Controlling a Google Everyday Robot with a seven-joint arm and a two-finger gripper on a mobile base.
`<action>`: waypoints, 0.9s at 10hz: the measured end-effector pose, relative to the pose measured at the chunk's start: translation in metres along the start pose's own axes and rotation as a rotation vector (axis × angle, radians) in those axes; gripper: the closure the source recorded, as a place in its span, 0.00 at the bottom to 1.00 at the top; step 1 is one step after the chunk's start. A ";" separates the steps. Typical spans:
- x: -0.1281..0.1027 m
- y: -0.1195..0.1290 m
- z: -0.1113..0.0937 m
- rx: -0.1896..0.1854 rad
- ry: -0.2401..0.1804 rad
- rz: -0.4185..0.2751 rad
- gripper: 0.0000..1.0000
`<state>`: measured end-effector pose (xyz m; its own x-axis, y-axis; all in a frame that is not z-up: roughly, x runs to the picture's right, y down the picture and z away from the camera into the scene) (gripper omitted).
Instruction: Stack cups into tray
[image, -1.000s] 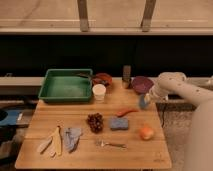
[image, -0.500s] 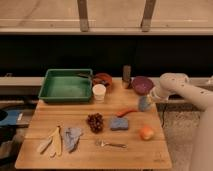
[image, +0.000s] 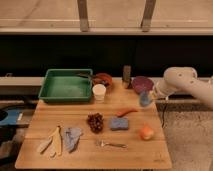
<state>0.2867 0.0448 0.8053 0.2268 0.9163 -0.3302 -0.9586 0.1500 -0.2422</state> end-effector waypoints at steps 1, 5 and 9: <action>-0.005 0.008 -0.020 -0.012 -0.024 -0.024 1.00; -0.036 0.067 -0.066 -0.100 -0.122 -0.140 1.00; -0.066 0.117 -0.073 -0.144 -0.186 -0.198 1.00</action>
<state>0.1725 -0.0251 0.7326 0.3586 0.9288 -0.0938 -0.8616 0.2907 -0.4161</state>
